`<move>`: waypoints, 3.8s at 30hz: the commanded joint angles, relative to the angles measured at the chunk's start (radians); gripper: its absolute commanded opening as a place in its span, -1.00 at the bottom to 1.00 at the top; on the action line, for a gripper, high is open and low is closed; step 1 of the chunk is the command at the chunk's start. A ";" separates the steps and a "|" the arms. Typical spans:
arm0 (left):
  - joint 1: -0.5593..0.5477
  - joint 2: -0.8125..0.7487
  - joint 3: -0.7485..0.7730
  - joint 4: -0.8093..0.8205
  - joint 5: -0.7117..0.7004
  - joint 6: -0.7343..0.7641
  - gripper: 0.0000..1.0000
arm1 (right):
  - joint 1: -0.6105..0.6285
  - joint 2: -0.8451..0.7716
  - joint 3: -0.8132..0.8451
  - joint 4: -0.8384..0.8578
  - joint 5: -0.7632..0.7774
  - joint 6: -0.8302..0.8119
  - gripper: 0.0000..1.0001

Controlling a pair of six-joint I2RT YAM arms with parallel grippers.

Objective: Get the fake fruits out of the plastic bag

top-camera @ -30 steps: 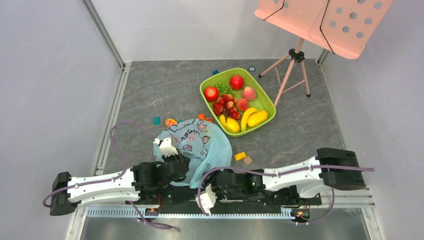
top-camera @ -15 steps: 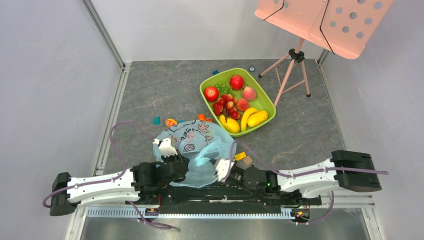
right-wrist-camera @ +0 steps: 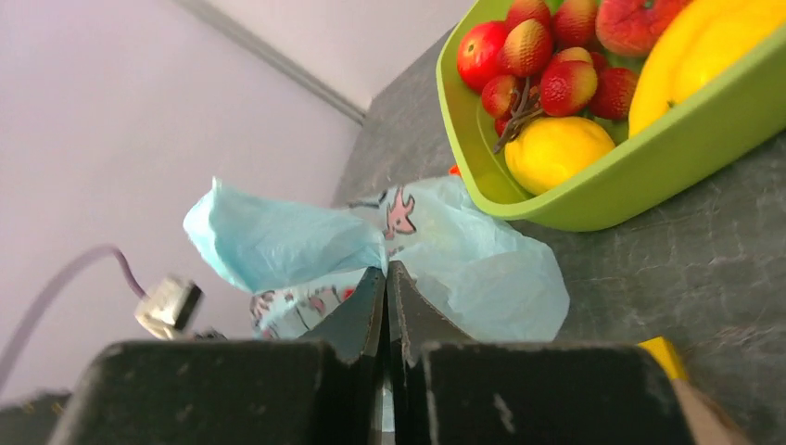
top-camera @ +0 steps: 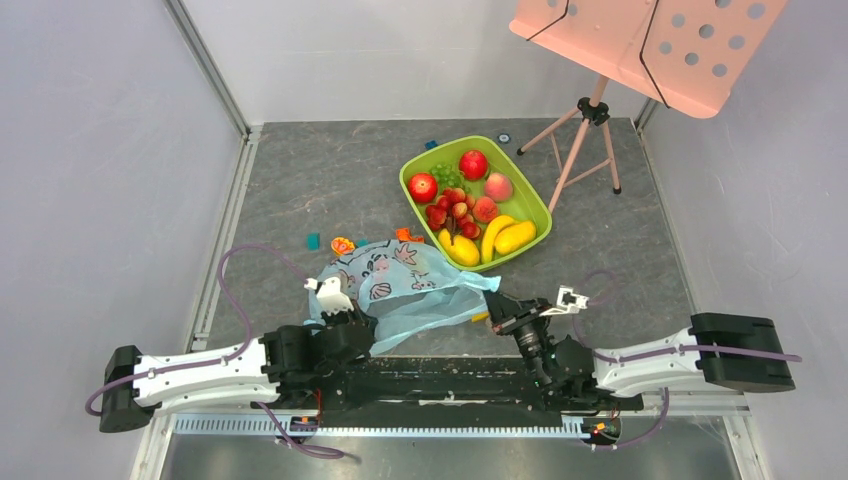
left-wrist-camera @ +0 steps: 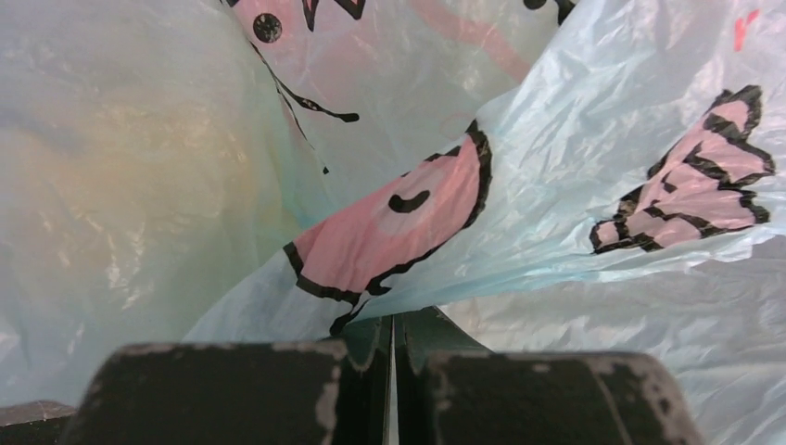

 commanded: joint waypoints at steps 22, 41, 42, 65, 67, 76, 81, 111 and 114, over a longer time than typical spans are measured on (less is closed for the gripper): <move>-0.005 -0.005 -0.005 -0.005 -0.036 -0.028 -0.96 | 0.023 -0.112 0.405 -1.485 0.339 0.775 0.49; -0.005 0.014 0.013 0.016 -0.028 -0.011 -0.96 | 0.041 -0.234 0.701 -1.224 -0.398 -0.314 0.78; -0.006 0.013 0.013 0.018 -0.028 -0.010 -0.96 | 0.044 -0.216 0.737 -1.233 -0.456 -0.333 0.74; -0.004 -0.022 0.006 0.020 -0.022 -0.011 -0.96 | -0.062 0.348 0.916 -1.244 -0.710 -0.172 -0.73; -0.006 -0.024 0.006 0.020 -0.023 -0.013 -0.96 | -0.072 0.393 0.929 -1.244 -0.748 -0.170 -0.73; -0.005 -0.037 0.003 0.018 -0.023 -0.011 -0.96 | -0.099 0.520 0.922 -1.196 -0.743 -0.142 -0.73; -0.004 -0.036 0.003 0.018 -0.025 -0.012 -0.96 | -0.143 0.593 0.916 -1.142 -0.691 -0.157 -0.74; -0.004 0.003 -0.017 0.039 -0.017 -0.012 -0.96 | -0.406 0.806 1.027 -0.975 -0.616 -0.302 0.44; -0.005 0.011 -0.016 0.052 -0.013 -0.006 -0.96 | -0.421 0.838 1.055 -0.977 -0.611 -0.306 0.51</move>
